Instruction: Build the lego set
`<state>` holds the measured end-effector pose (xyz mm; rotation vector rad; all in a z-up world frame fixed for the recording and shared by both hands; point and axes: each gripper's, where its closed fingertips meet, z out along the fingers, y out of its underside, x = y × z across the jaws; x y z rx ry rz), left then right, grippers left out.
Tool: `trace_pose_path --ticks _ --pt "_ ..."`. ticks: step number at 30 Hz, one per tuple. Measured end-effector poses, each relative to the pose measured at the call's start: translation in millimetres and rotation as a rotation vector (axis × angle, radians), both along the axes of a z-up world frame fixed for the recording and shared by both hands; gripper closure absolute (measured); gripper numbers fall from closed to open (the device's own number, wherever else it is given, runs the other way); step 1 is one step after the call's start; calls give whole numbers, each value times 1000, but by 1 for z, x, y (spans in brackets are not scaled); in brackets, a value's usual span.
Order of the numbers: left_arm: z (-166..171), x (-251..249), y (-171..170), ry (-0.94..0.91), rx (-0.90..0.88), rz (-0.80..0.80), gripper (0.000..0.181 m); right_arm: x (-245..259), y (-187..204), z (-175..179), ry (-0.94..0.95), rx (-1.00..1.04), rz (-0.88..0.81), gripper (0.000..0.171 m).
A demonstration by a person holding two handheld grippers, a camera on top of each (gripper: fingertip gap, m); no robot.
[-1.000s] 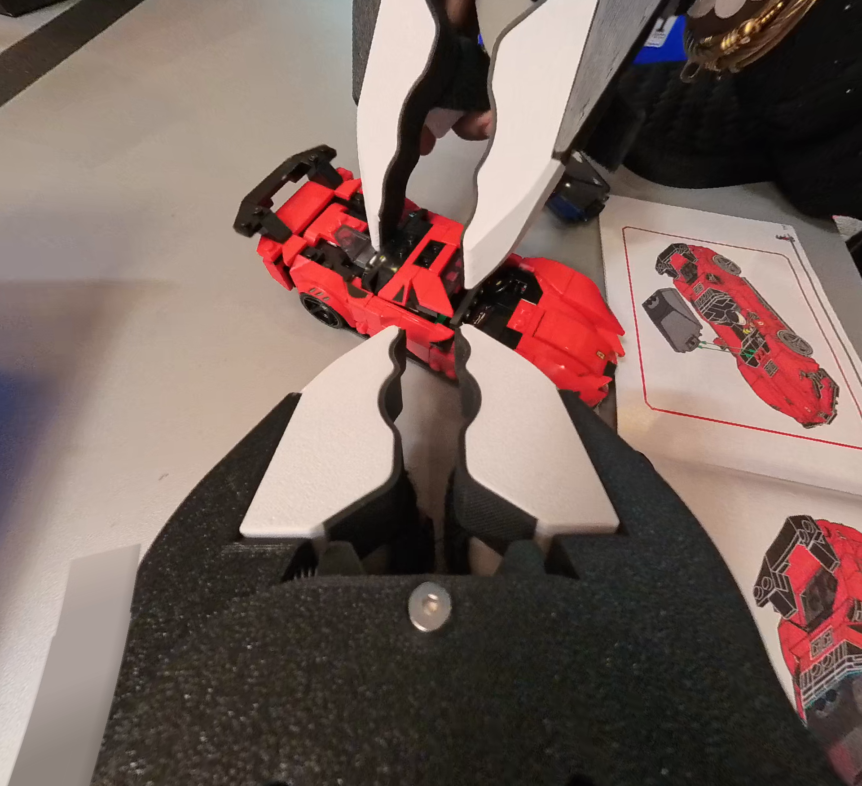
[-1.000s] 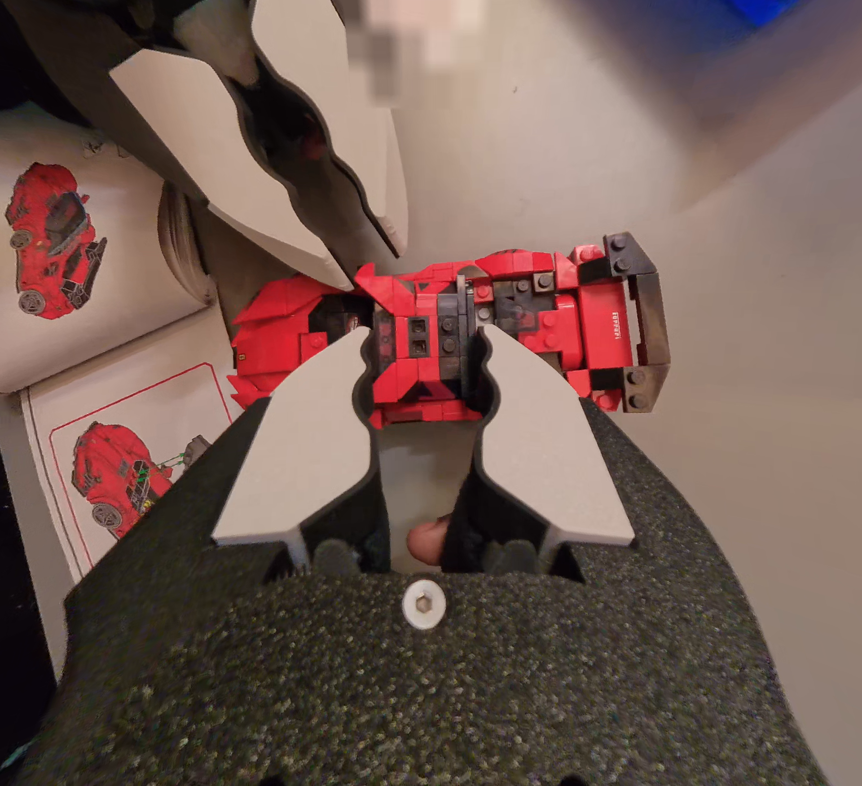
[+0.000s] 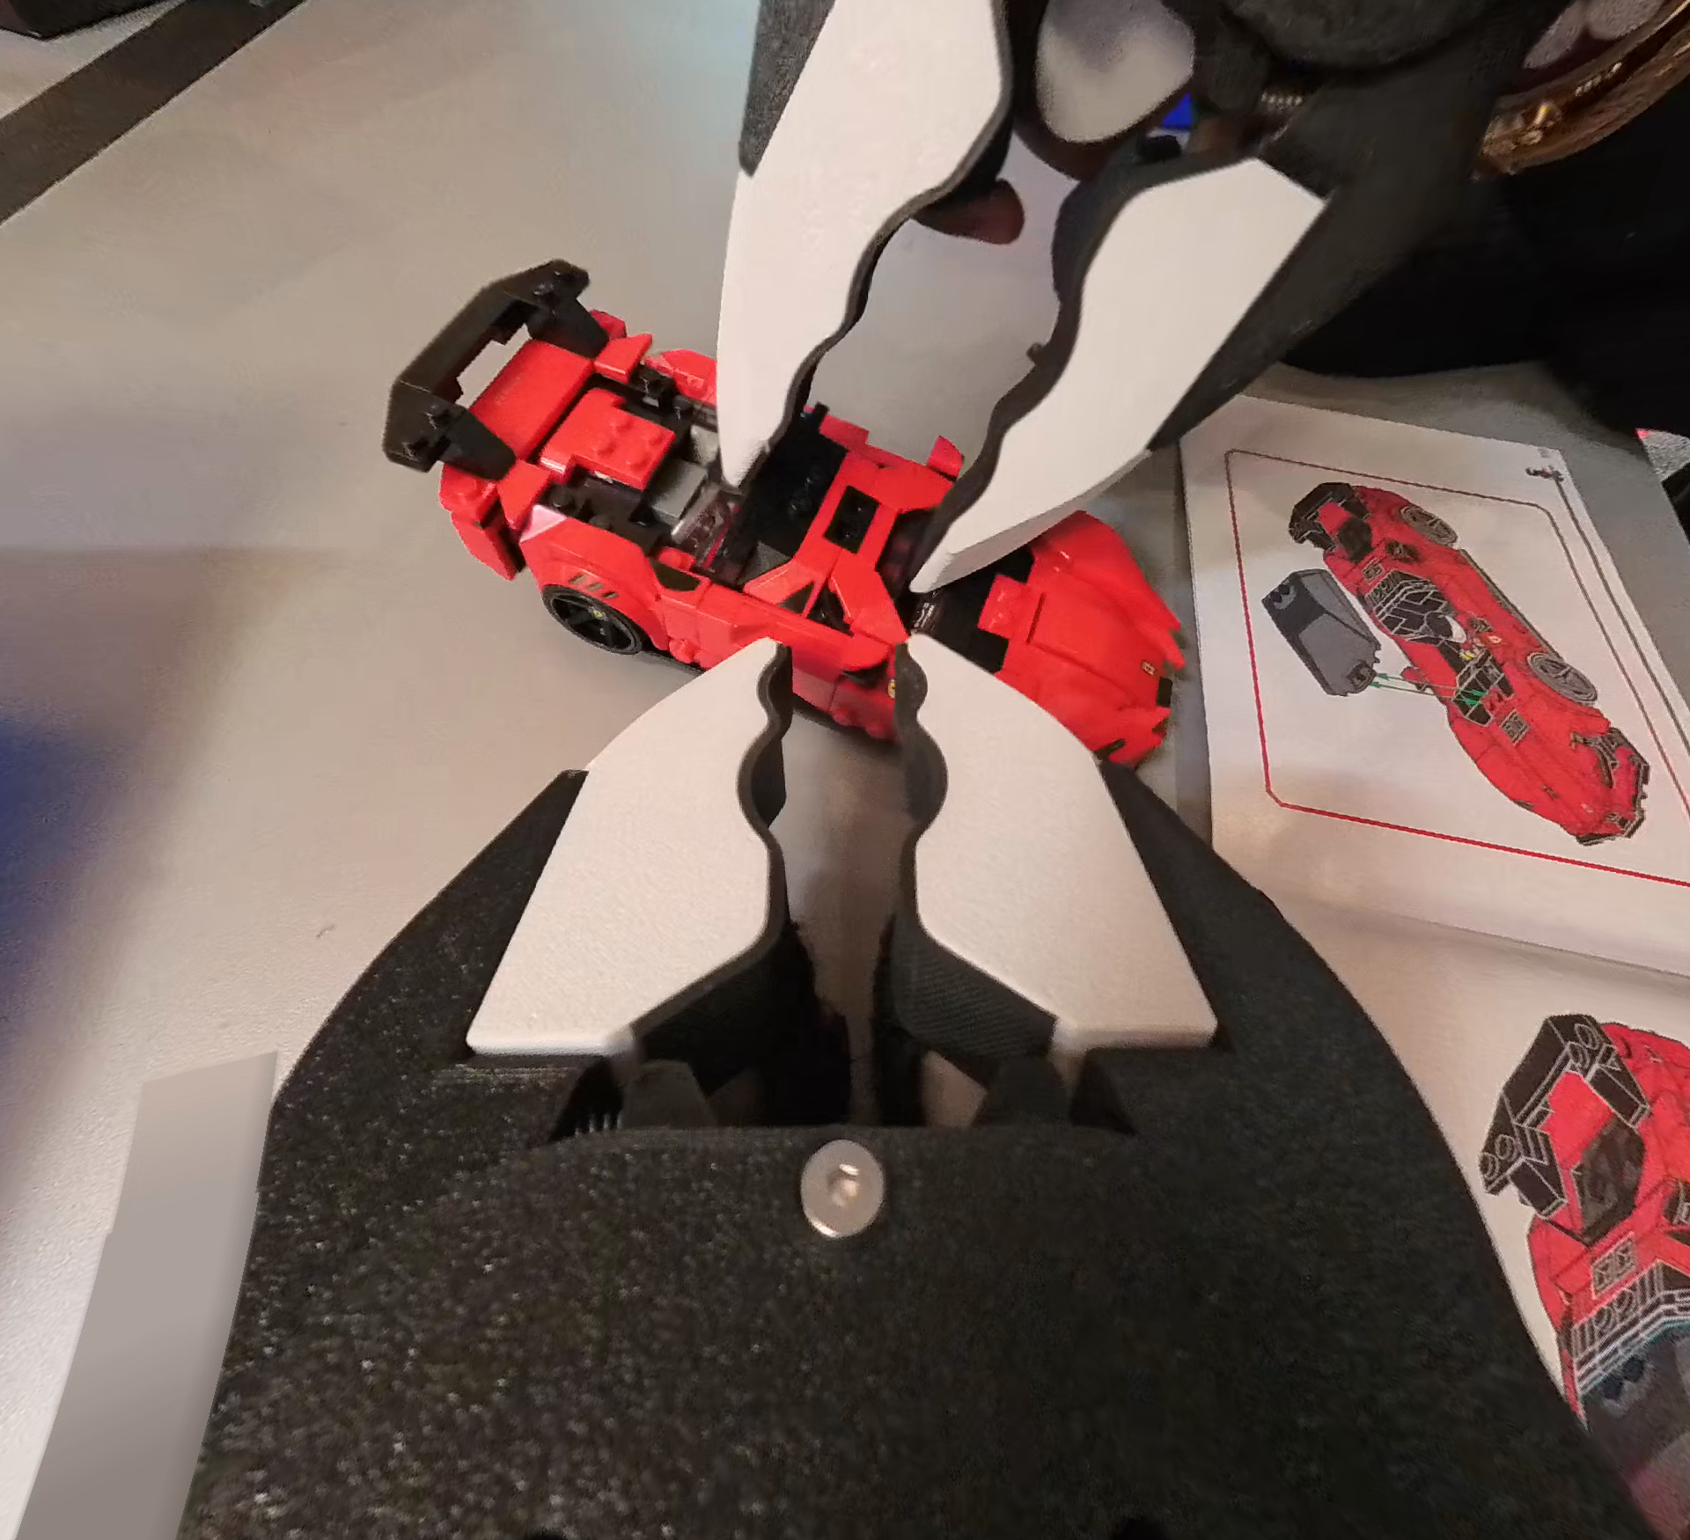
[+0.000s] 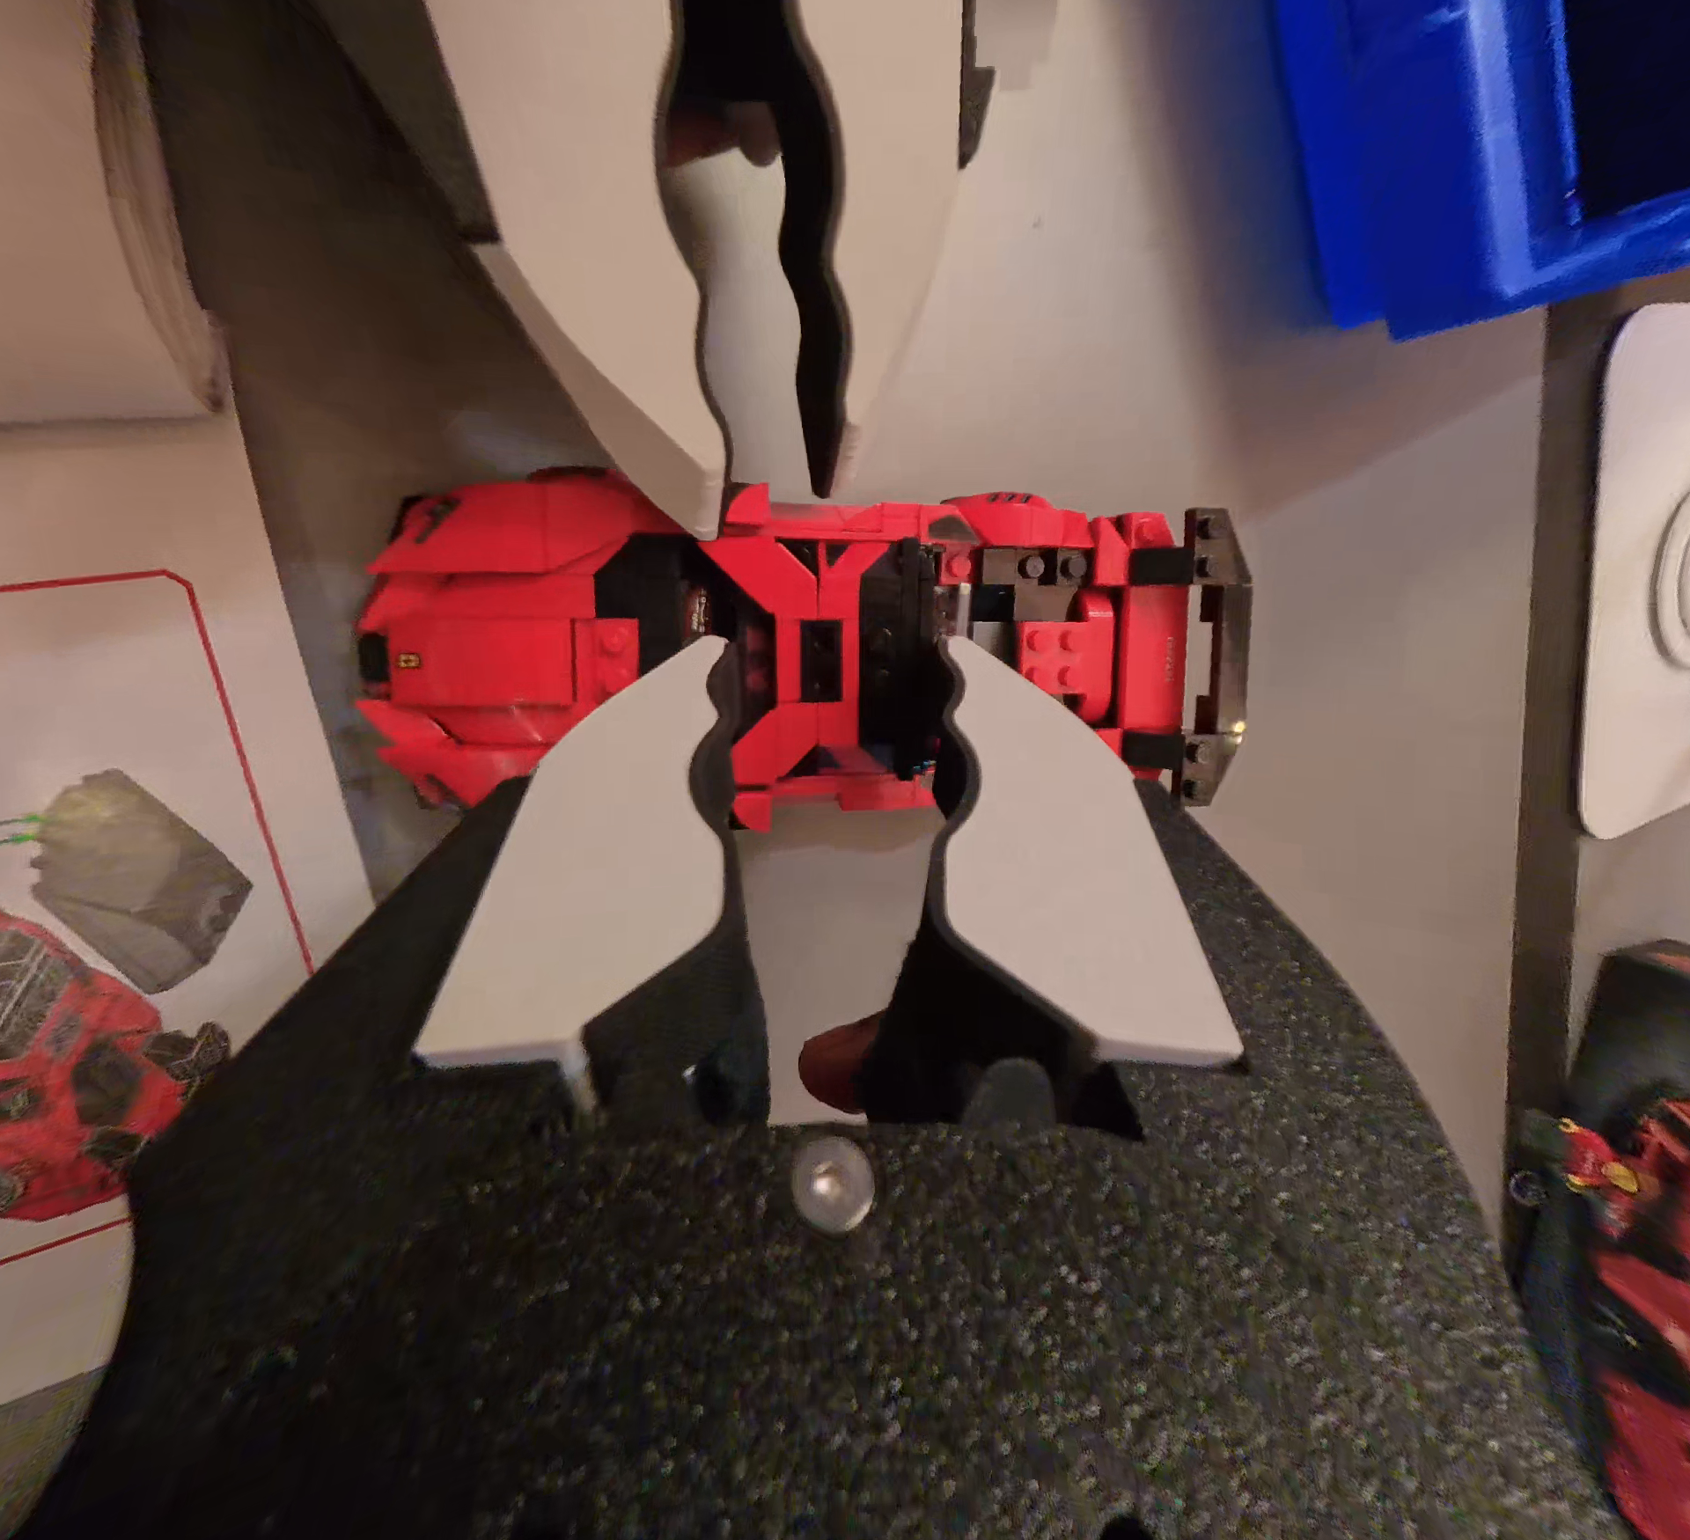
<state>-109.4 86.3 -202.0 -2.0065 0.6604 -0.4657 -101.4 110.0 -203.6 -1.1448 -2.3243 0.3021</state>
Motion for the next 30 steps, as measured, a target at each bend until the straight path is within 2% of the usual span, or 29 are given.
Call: trace_pose_path --ticks 9,16,23,30 --pt "-2 3 -2 6 -13 -22 160 5 -4 -3 -24 -259 -14 131" --pt "12 -4 8 -149 -25 -19 170 8 -4 -4 -21 -239 25 131" --pt "0 1 12 55 42 -55 181 8 -8 -4 -16 -273 46 131" --pt "-2 2 12 83 49 -48 181 7 -7 -3 -16 -351 31 131"
